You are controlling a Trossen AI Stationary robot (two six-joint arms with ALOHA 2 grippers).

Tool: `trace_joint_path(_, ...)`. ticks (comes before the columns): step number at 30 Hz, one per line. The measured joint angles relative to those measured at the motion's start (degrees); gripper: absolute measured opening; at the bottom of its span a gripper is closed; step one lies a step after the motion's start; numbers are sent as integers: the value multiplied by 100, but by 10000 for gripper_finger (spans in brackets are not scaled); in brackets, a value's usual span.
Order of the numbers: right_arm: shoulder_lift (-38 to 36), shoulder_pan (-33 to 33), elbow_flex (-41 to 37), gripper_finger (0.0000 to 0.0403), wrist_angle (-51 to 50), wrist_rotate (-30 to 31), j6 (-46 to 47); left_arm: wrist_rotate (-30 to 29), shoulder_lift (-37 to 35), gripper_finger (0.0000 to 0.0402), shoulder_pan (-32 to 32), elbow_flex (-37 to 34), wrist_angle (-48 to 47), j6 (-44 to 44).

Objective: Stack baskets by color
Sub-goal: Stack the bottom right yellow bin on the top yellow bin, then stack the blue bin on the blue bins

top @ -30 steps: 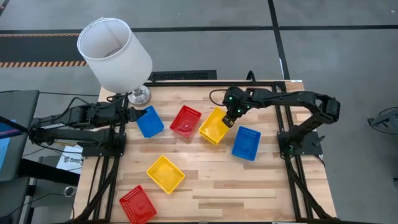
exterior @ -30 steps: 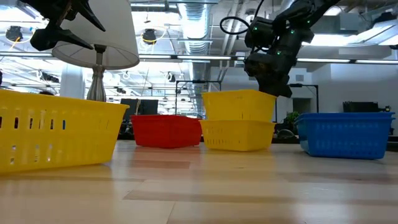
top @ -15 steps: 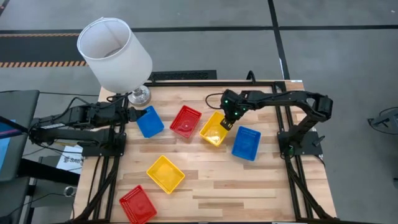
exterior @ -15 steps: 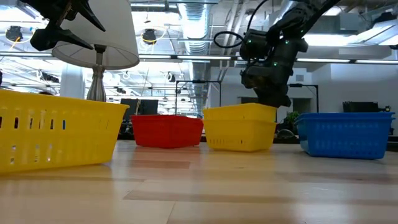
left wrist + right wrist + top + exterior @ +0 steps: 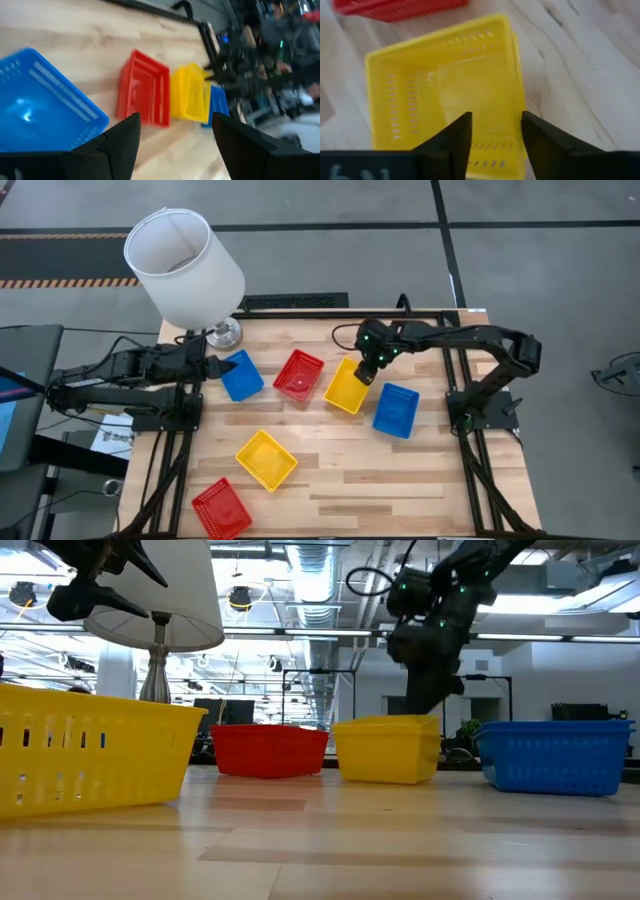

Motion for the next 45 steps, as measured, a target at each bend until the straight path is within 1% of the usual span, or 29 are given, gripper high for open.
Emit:
trace_joint_path(4, -262, 0, 151, 217, -50, 4, 19, 619, 33, 233, -2, 0, -133, 191)
trace_joint_path(8, -524, 29, 266, 218, -11, 15, 193, 1146, 320, 233, -14, 0, -673, 373)
trace_joint_path(10, -656, 101, 276, 213, 146, 24, 291, 1249, 588, 233, -100, 0, -957, 474)
trace_joint_path(12, -752, 248, 276, 208, 305, 22, 313, 1275, 861, 233, -253, 0, -1049, 512)
trace_joint_path(15, -745, 614, 279, 204, 717, 22, 278, 1395, 1141, 233, -622, 0, -915, 513)
trace_joint_path(16, -676, 772, 279, 204, 1007, 22, 277, 1400, 1193, 233, -750, 0, -839, 511)
trace_joint_path(18, -455, 1025, 301, 204, 1573, 30, 274, 1384, 1208, 233, -1011, 0, -733, 427)
trace_joint_path(21, 66, 1288, 676, 204, 1904, 233, 101, 1226, 1133, 233, -1279, 0, -521, 157)
trace_joint_path(23, 506, 1404, 1166, 203, 1958, 433, -255, 1054, 1017, 233, -1415, 0, -459, -18)
trace_joint_path(27, 1421, 1566, 2249, 203, 1962, 480, -1067, 708, 774, 233, -1614, 0, -215, -261)
trace_joint_path(31, 2318, 1712, 3423, 202, 1857, 470, -1636, 627, 519, 233, -1750, 0, 168, -422)
trace_joint_path(34, 2968, 1774, 4216, 200, 1789, 459, -1933, 565, 347, 233, -1815, 0, 717, -405)
trace_joint_path(37, 3573, 1808, 4949, 201, 1768, 458, -1971, 463, 185, 233, -1845, 0, 1233, -245)
trace_joint_path(40, 4080, 1829, 5537, 200, 1693, 448, -1783, 267, 35, 233, -1845, 0, 1604, -57)
trace_joint_path(43, 4382, 1851, 6033, 199, 1391, 435, -1696, 116, -88, 233, -1845, 0, 1914, 66)
trace_joint_path(45, 4442, 1879, 6253, 199, 1164, 434, -1724, 68, -150, 233, -1845, 0, 2092, 148)
